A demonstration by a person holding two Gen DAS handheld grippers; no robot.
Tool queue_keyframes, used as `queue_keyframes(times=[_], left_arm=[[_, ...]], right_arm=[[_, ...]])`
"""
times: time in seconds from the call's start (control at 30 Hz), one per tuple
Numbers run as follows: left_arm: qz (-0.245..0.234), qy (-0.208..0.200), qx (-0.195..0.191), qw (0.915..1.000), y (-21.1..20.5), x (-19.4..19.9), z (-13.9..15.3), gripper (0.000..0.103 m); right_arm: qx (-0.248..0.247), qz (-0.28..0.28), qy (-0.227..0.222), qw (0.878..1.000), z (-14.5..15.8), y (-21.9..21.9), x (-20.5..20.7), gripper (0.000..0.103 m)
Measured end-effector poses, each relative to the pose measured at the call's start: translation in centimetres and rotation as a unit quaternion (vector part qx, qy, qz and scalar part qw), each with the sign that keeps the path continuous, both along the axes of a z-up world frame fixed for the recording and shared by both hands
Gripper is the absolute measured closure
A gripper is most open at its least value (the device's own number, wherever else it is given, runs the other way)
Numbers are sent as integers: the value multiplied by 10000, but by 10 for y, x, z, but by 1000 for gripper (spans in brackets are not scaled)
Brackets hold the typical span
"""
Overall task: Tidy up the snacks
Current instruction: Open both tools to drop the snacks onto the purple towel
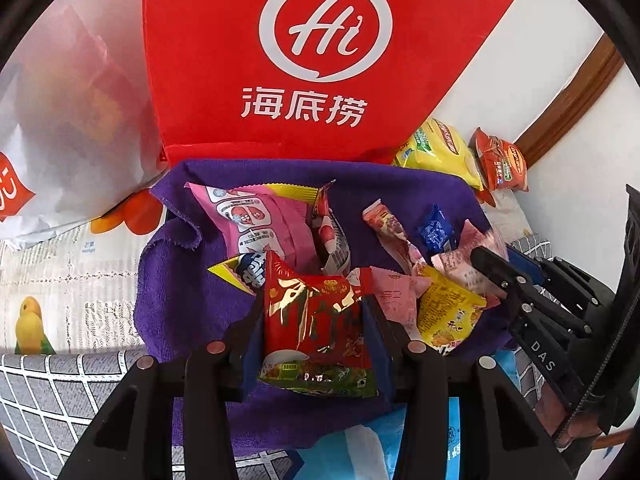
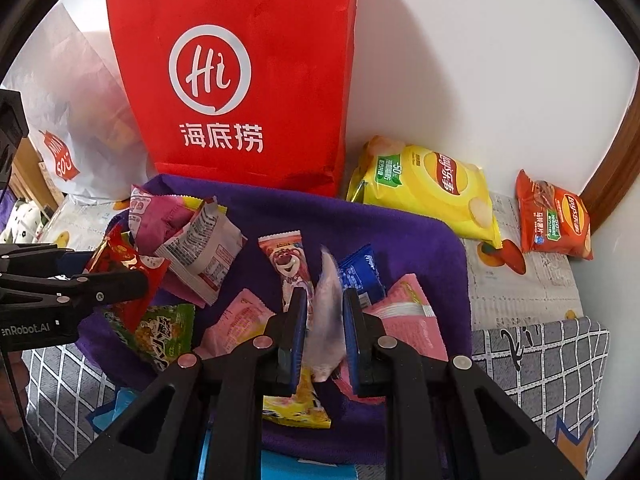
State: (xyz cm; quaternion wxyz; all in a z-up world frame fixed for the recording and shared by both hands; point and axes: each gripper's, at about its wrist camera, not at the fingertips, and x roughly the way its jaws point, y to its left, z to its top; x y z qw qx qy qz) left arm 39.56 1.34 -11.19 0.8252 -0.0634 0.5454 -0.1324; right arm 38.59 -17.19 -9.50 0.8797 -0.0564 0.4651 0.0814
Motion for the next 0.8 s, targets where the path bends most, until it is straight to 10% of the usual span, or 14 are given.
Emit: queue_keyframes(times=[0.43,0.8], left_arm=[[8,23,53,10000,3,0,4,54],[34,-195,-57,9998,7,-6,22,32]], right_arm=[[-169,-9,-14,9999,-4,2,1,85],[-150,-75,-309,9994,10,2,-4,61]])
